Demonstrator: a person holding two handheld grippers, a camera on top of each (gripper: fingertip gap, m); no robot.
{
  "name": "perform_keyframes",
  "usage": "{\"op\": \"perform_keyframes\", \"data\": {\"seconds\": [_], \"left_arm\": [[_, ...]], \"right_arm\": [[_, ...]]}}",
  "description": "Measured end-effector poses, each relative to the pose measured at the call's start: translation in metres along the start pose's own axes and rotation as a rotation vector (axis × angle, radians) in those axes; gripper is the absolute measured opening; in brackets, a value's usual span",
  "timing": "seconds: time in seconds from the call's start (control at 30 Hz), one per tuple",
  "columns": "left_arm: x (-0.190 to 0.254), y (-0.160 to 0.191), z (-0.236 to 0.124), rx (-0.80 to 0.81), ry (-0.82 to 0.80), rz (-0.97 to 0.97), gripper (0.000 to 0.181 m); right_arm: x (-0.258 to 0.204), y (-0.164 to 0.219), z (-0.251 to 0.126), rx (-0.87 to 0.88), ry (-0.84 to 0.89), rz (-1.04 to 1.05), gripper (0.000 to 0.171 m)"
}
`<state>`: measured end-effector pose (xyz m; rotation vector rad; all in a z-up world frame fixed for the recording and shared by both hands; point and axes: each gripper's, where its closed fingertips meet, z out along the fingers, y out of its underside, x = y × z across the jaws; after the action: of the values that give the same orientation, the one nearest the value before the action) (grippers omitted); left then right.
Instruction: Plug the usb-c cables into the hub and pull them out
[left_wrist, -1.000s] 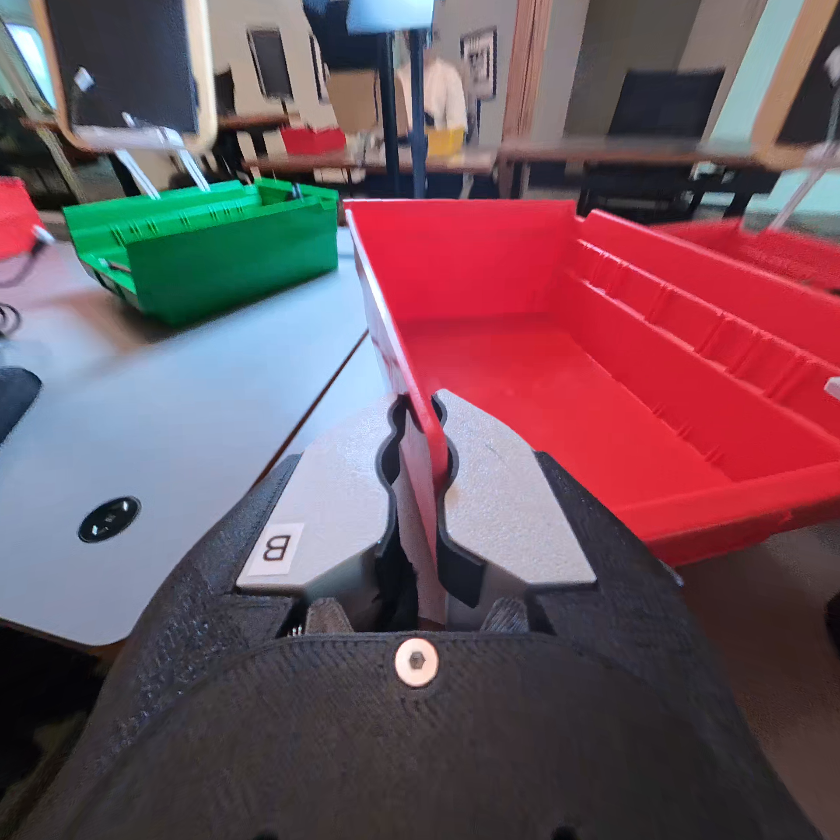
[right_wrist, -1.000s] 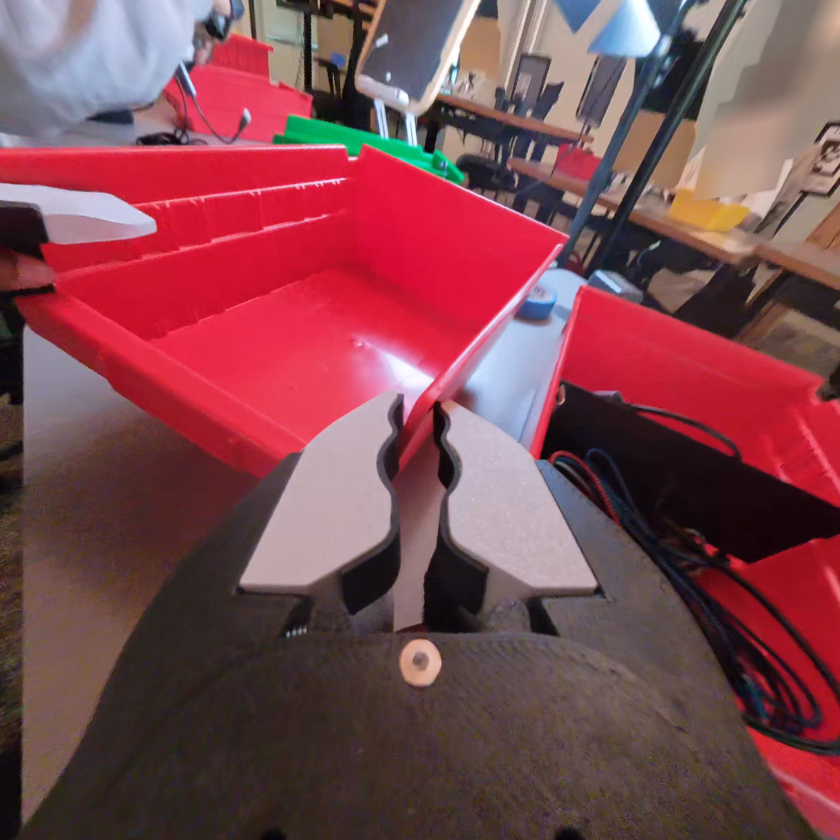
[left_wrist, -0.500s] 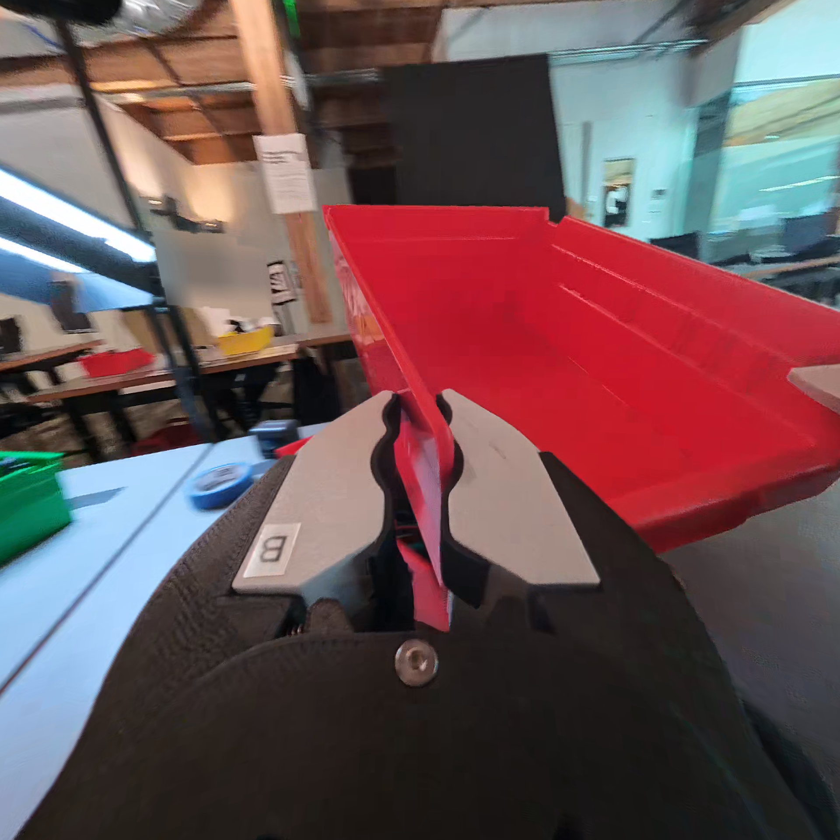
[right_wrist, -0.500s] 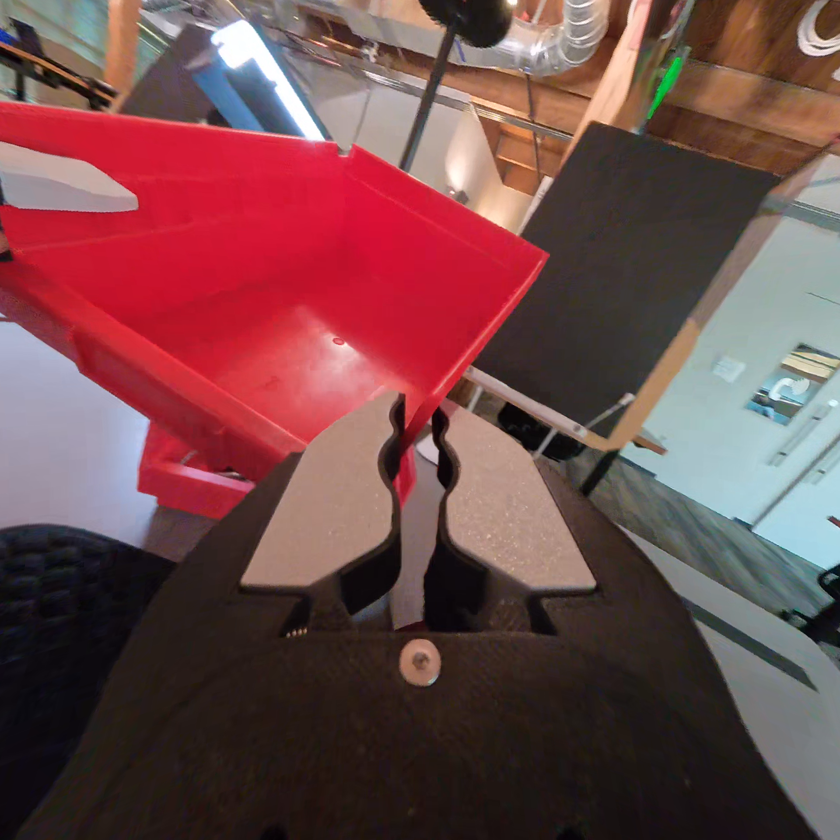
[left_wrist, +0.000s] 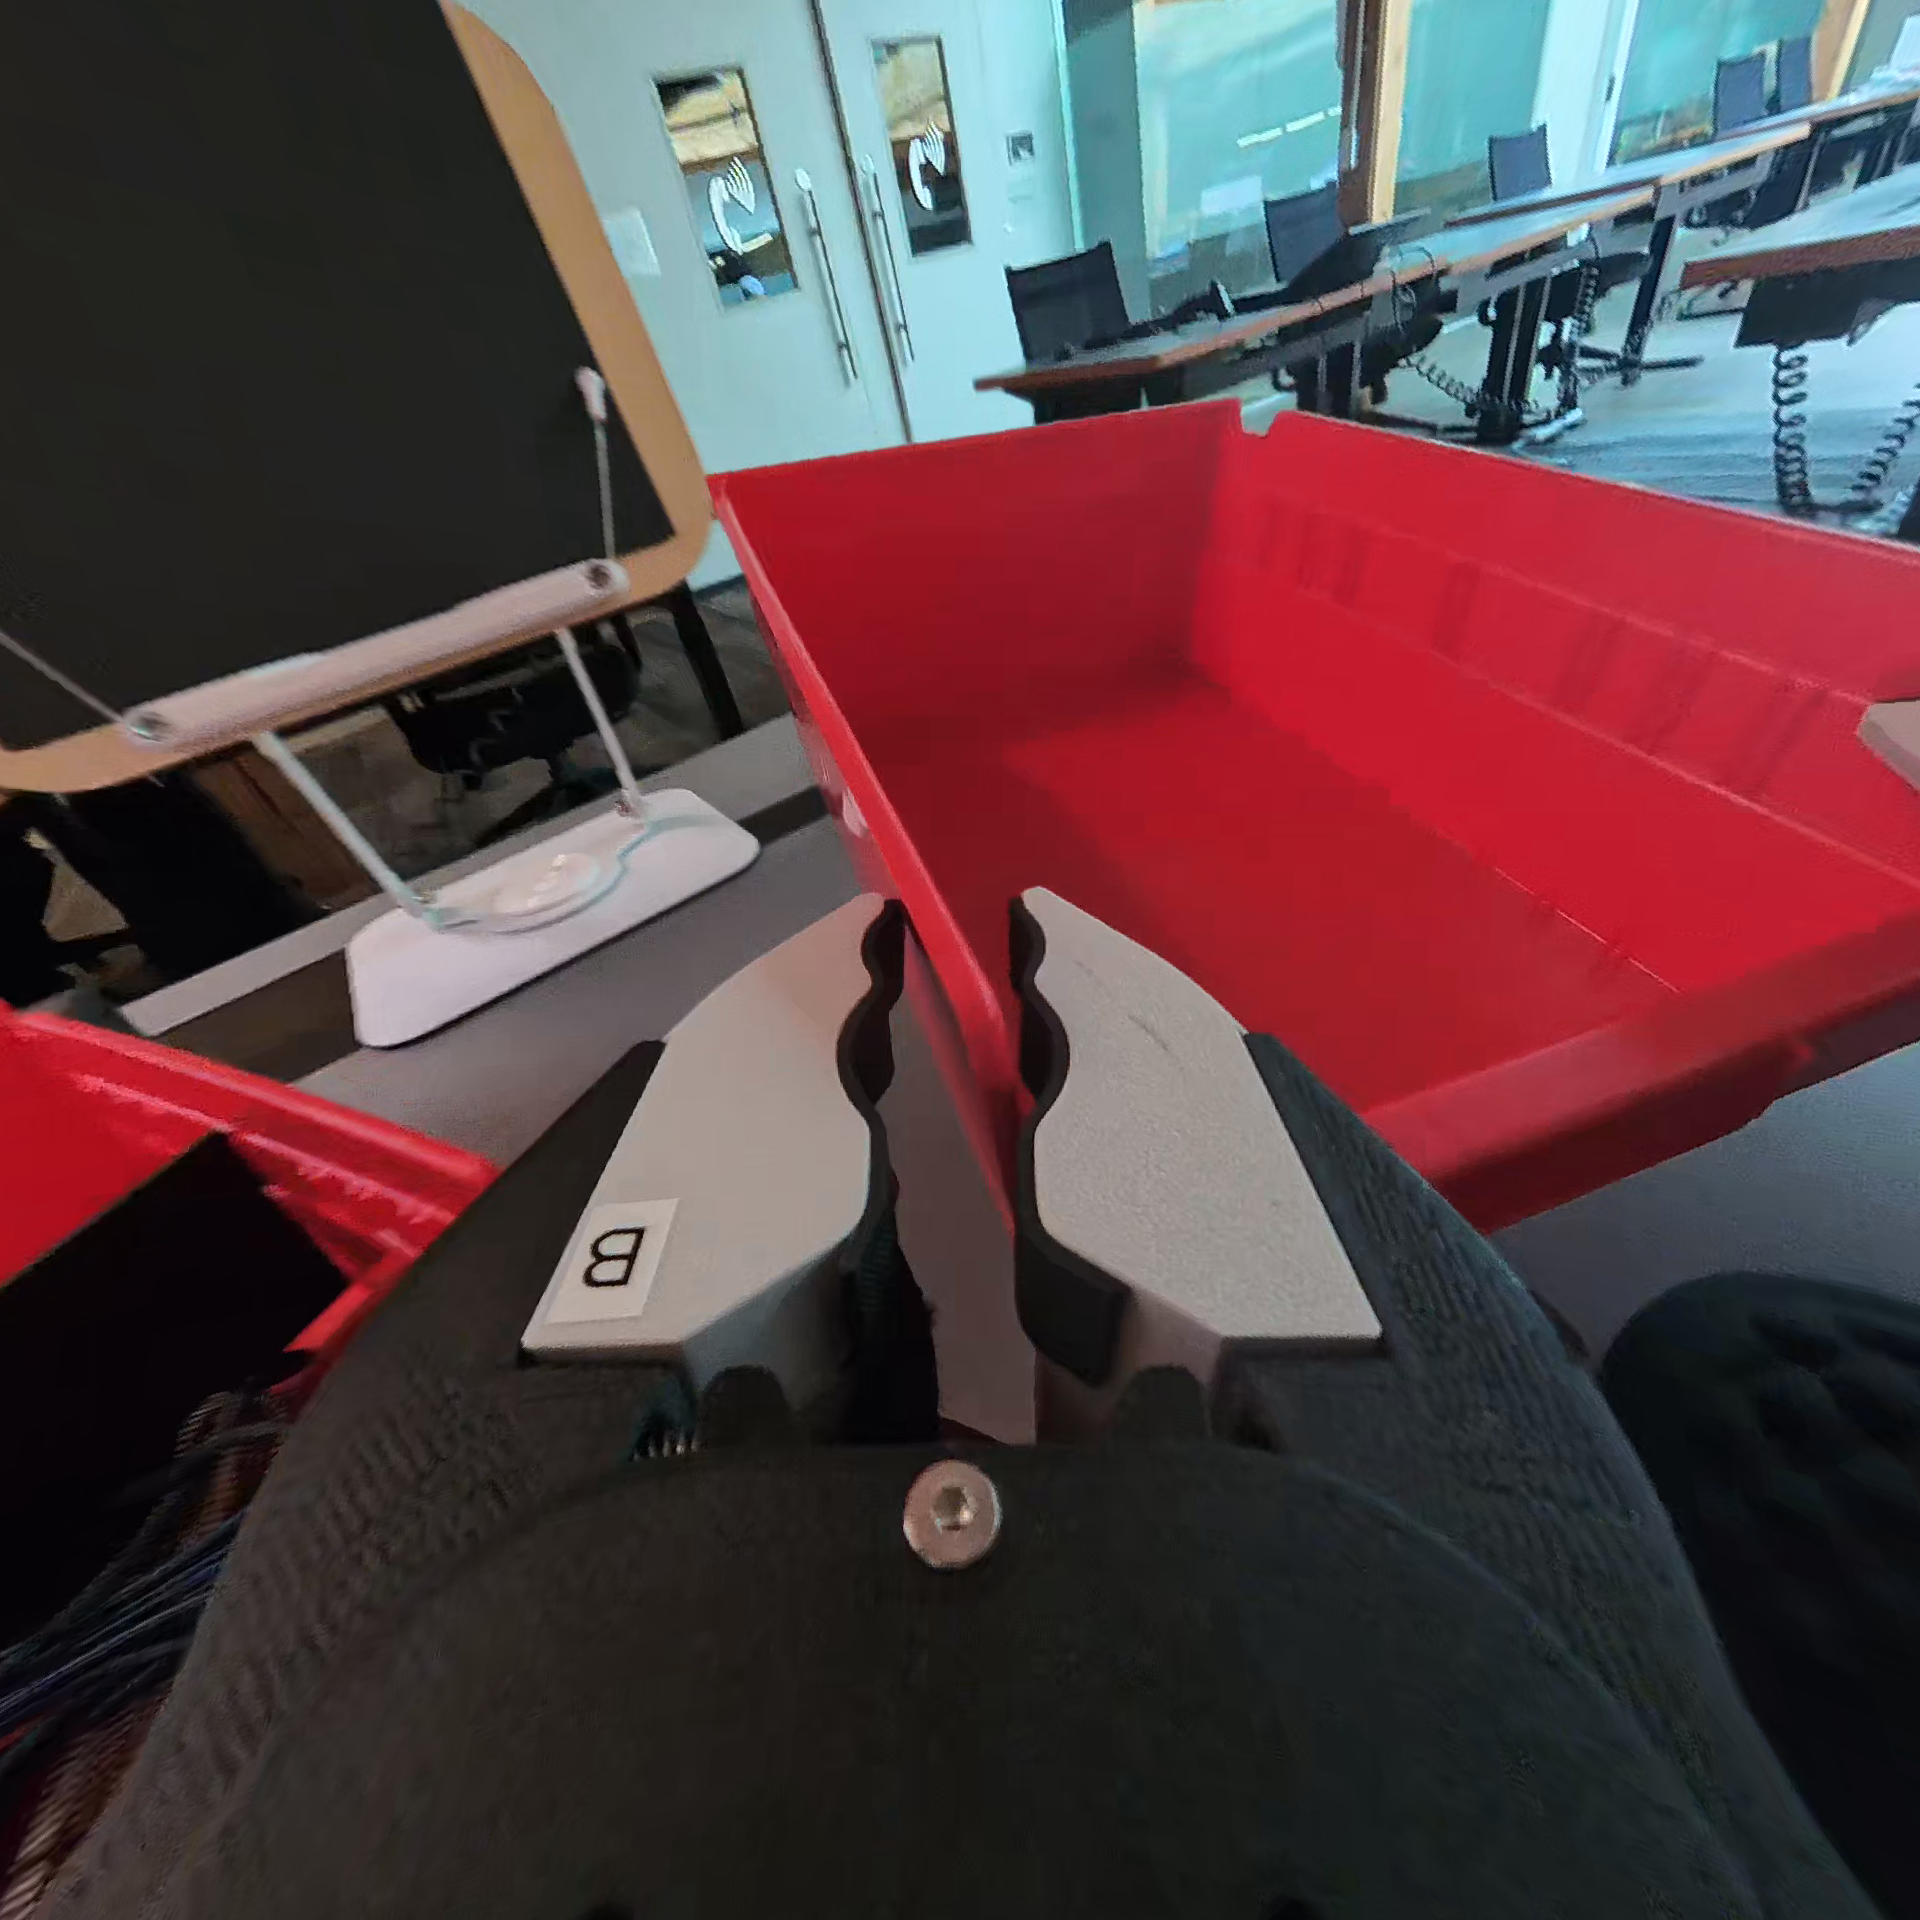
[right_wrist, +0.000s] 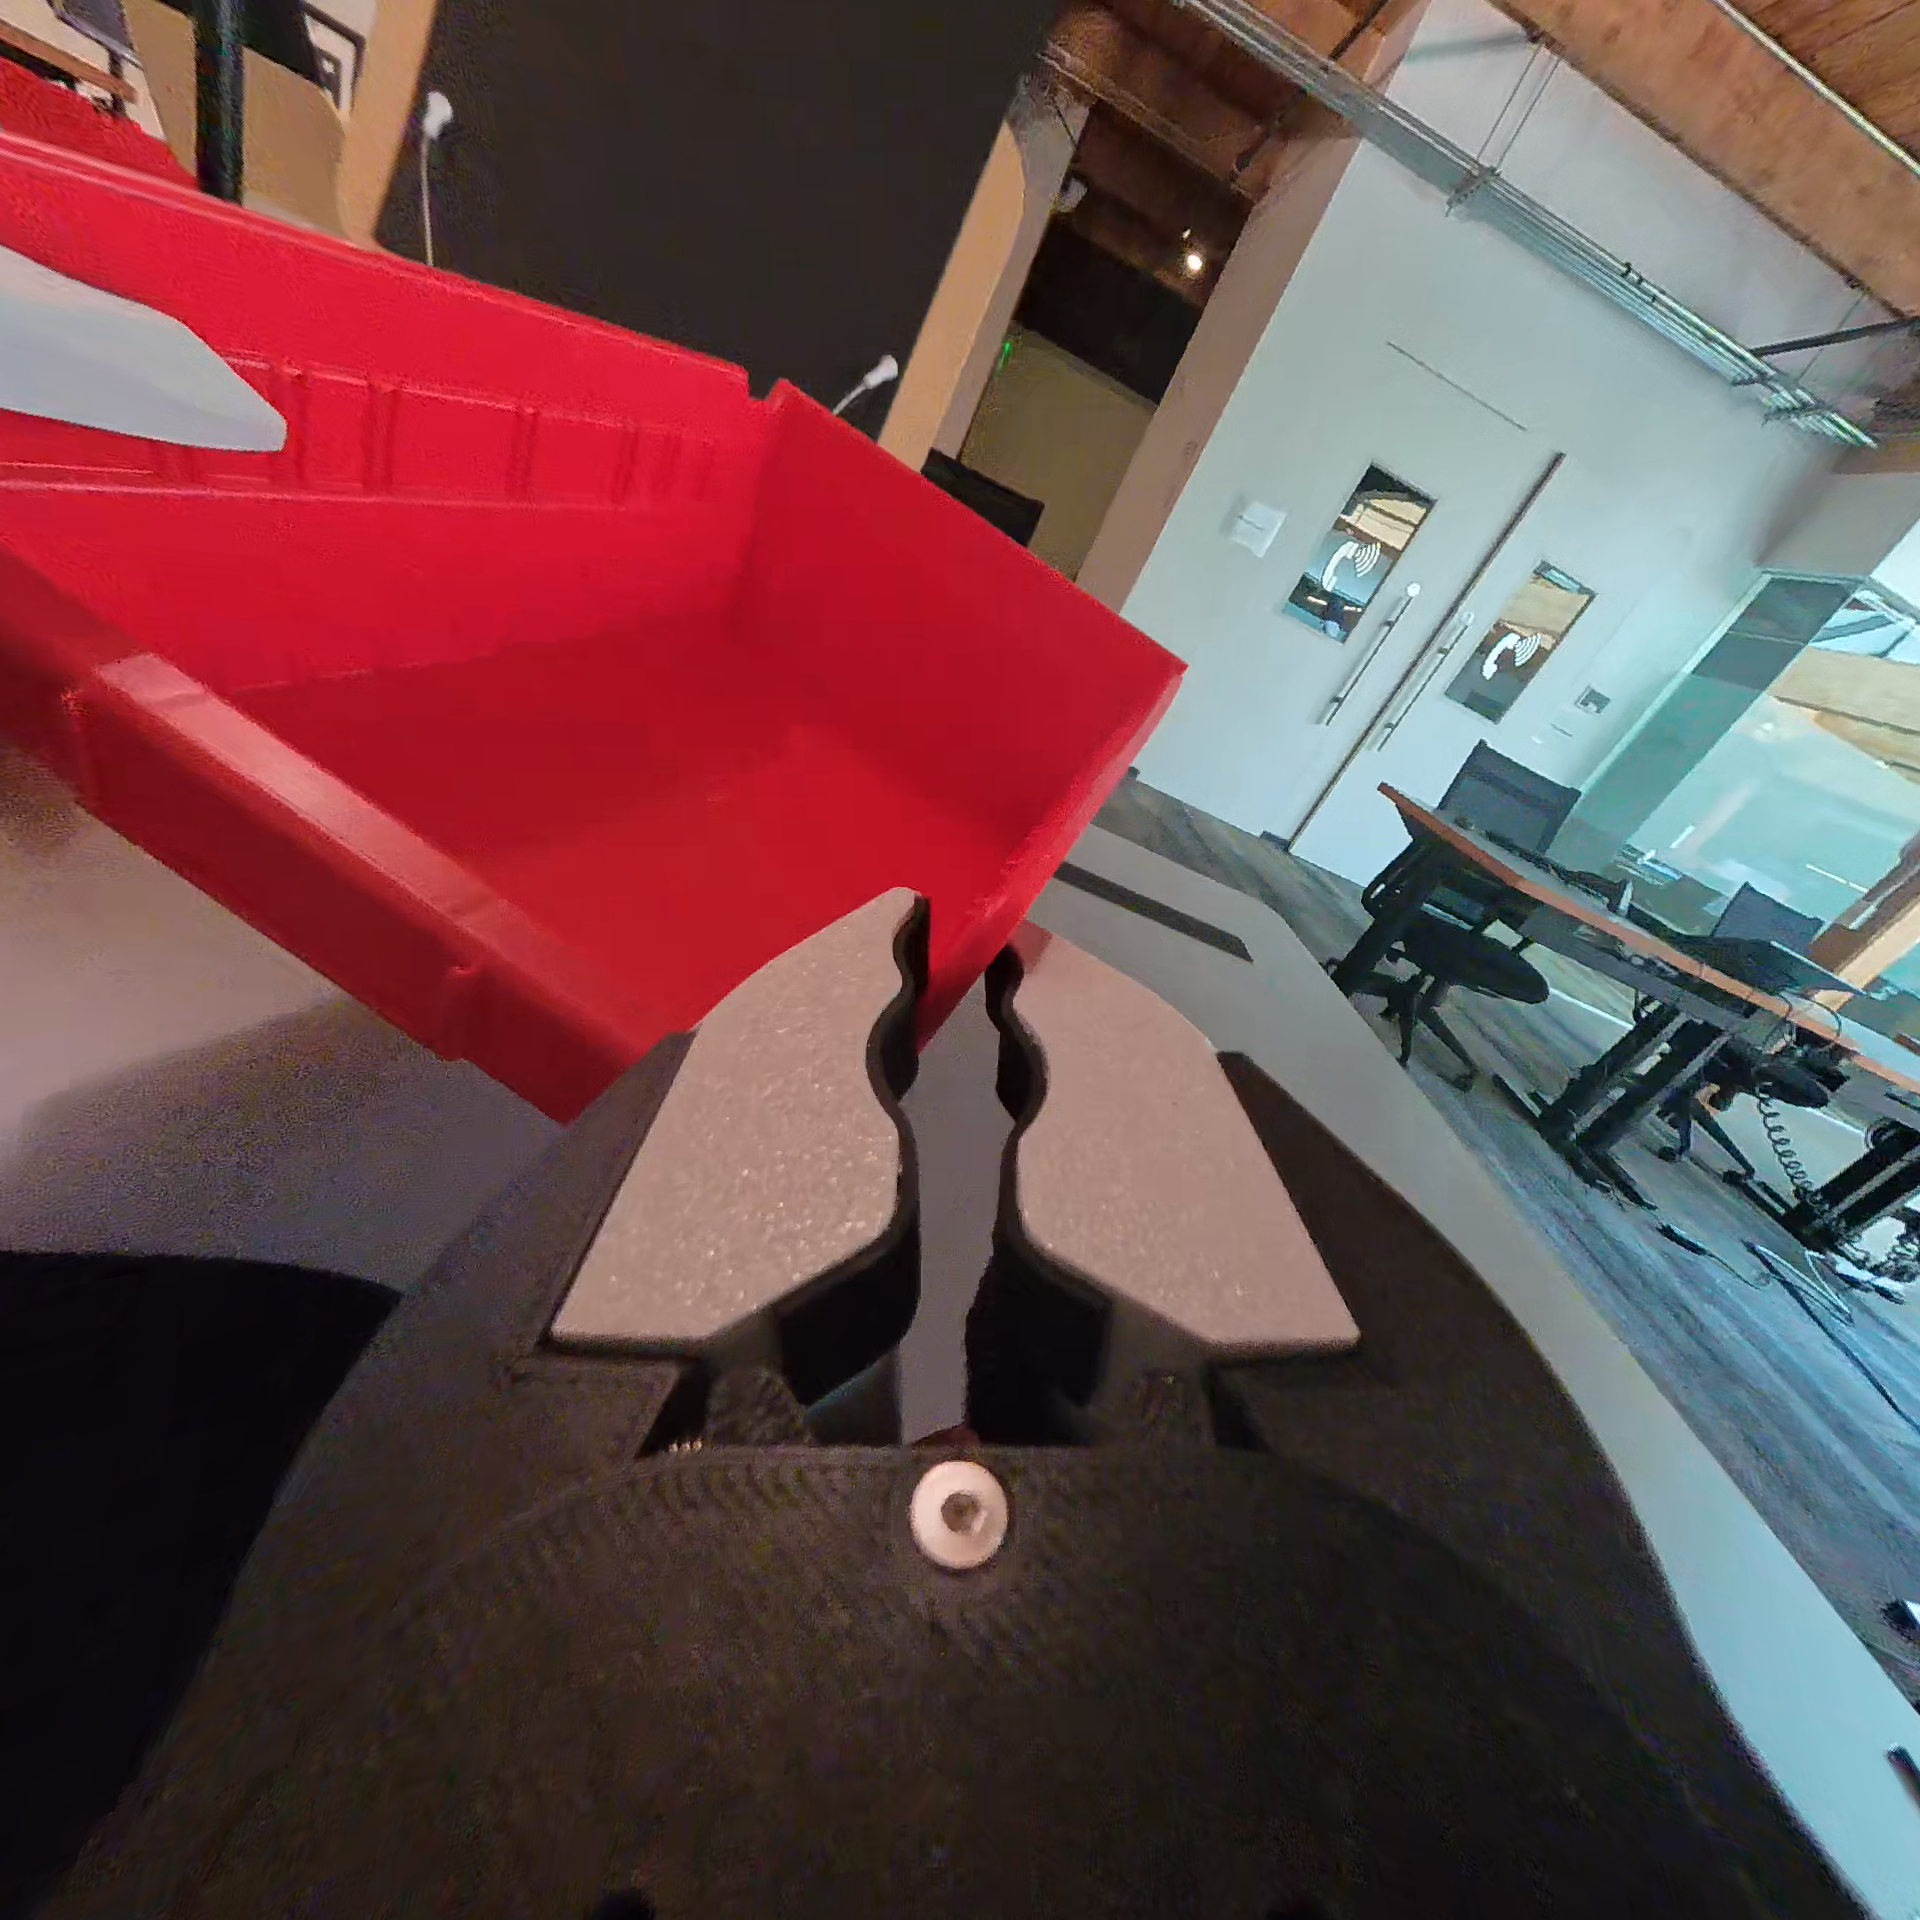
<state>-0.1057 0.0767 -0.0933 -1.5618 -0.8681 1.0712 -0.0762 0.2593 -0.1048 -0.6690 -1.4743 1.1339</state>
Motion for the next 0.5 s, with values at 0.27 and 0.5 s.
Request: {"op": "perform_keyframes", "data": {"seconds": [0.27,0.5], "left_arm": [[0.031,0.034,0.035,-0.119,0.084,-0.073,0.021],[0.054,0.048,0.033,-0.189,0.221,0.04,0.058]], "right_arm": [[0.015,0.048,0.005,-0.109,-0.012,0.03,0.009],[0.037,0.051,0.003,-0.111,0.012,0.21,0.027]]}}
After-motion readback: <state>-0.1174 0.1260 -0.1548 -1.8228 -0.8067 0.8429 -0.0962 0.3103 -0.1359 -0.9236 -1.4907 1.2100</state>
